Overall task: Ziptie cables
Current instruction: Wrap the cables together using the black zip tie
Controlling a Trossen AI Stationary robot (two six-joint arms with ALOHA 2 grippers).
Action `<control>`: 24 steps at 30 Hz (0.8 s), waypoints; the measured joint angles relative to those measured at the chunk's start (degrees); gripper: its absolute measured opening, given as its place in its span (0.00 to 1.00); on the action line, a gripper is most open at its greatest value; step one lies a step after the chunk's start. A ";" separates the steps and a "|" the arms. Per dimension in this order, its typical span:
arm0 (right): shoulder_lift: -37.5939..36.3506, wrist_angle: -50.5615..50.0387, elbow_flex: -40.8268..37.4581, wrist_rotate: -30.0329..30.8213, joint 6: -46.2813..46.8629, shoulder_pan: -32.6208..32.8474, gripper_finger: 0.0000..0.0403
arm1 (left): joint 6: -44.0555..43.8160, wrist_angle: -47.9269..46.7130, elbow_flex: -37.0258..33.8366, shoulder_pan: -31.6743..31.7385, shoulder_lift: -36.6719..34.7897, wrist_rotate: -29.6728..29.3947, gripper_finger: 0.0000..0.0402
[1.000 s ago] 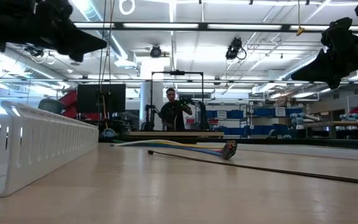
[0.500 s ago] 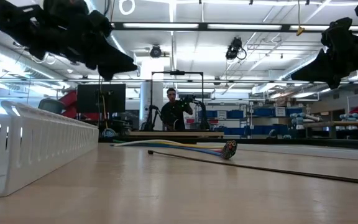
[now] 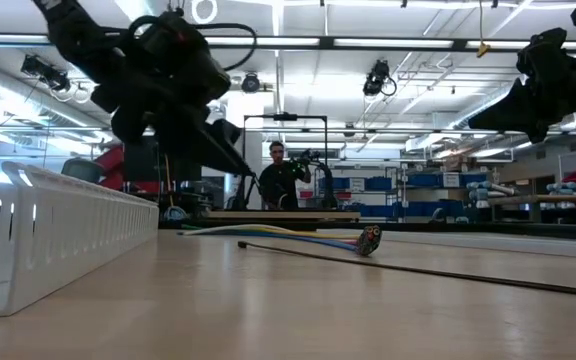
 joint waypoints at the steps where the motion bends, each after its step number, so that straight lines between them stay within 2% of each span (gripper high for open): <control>1: 0.01 0.00 0.00 0.00 0.00 0.00 0.01 | 0.93 -0.44 0.70 -0.14 0.87 0.02 0.43; 10: 0.01 -0.01 0.00 0.00 0.00 0.00 0.01 | 4.63 -3.41 5.62 -2.11 8.83 -0.25 0.39; 15: 0.01 0.07 0.00 0.00 0.00 0.00 0.01 | 7.12 -6.76 9.20 -3.99 12.47 -2.40 0.36; 19: 0.01 0.09 0.00 0.00 0.00 -0.01 0.01 | 7.23 -11.23 11.92 -5.05 15.67 -3.16 0.35; 24: 0.02 0.11 0.00 0.00 0.00 0.00 0.01 | 6.47 -11.86 13.56 -6.05 18.59 -2.15 0.35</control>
